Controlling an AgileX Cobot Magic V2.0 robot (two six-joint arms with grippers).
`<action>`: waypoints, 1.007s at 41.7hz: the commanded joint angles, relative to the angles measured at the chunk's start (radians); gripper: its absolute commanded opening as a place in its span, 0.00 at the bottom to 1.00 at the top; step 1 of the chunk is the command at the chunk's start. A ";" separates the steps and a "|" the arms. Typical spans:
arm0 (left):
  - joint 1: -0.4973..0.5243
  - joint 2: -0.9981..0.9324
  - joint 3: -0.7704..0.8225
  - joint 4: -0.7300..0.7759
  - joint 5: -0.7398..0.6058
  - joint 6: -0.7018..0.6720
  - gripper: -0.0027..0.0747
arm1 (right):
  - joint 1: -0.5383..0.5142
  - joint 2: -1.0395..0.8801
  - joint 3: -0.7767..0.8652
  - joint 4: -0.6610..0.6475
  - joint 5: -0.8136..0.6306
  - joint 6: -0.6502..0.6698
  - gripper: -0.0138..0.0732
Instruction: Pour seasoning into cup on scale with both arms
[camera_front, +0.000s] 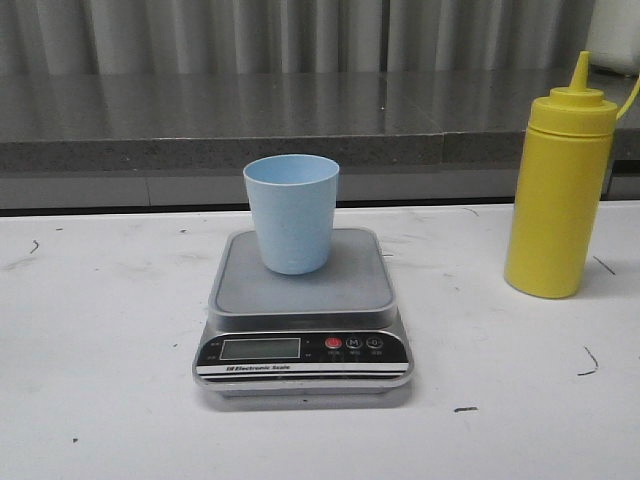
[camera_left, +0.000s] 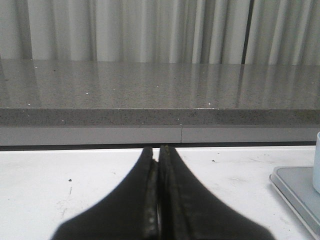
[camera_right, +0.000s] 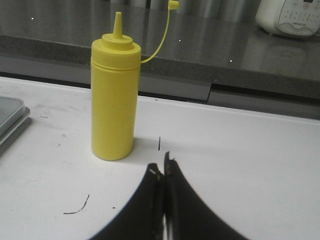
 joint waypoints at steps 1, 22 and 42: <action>-0.009 -0.016 0.023 -0.009 -0.085 -0.001 0.01 | -0.011 -0.017 0.015 0.015 -0.169 0.007 0.08; -0.009 -0.016 0.023 -0.009 -0.085 -0.001 0.01 | -0.011 -0.018 0.019 0.085 -0.154 0.007 0.08; -0.009 -0.016 0.023 -0.009 -0.085 -0.001 0.01 | -0.021 -0.018 0.019 0.122 -0.154 0.008 0.08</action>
